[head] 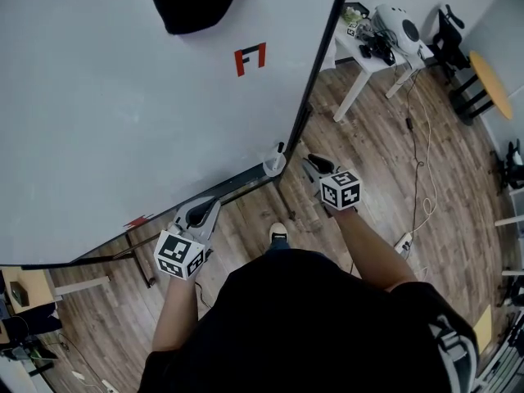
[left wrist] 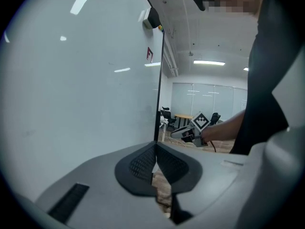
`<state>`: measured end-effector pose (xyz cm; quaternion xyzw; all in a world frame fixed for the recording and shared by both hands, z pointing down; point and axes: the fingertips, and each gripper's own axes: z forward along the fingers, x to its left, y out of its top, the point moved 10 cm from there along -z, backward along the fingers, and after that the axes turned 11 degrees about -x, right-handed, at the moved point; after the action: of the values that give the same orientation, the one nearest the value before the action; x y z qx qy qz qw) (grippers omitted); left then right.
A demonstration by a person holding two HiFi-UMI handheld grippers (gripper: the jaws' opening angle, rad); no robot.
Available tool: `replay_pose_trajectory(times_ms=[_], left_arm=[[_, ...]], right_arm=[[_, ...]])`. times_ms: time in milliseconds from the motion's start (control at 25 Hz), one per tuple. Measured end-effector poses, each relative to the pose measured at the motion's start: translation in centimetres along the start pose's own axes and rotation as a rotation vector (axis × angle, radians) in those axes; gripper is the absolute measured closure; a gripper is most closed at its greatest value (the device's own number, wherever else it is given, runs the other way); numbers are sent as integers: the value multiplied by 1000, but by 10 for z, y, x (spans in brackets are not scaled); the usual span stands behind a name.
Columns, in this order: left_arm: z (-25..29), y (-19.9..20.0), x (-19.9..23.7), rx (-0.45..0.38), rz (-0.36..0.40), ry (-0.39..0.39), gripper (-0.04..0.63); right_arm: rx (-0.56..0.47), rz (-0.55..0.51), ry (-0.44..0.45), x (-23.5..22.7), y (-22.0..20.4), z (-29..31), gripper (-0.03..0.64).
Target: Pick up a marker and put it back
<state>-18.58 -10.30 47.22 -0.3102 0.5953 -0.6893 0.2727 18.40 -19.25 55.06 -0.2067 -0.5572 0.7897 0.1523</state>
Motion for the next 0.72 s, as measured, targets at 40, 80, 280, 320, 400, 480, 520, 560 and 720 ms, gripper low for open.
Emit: replay_pose_trajectory(times_ms=[40,80,280,320,400,480,520,560,720], left_arm=[[0,1,-2,-2,5,-5,584],[0,2,-3,-3,8,-10,584],[-5,2,-13,4,22,-30,584],[-6,2,-14,5,24,-32,584],[-9,3,-17,7,27,-37,584],[-11,5,-19,7,32,-41,584],[-13,5,-20,7,35,-43,584],[-14,6,-22,7,37,-45,584],[-17,7,-29,7,47,-62,584]], right_arm=[[-4,-1,-4,1,0,-4,541],[-8,-3,-8,1,1,-8,541],[-27,-11,-22,5,3,-26,545],[-30,-11,-24,6,4,-30,545],[-34,-11,-28,8,5,-37,546],[-39,-12,-32,10,6,-43,546],[-42,-13,-33,11,6,-45,548],[-44,-13,-35,13,6,-48,548],[-54,-17,-41,17,7,-59,551]])
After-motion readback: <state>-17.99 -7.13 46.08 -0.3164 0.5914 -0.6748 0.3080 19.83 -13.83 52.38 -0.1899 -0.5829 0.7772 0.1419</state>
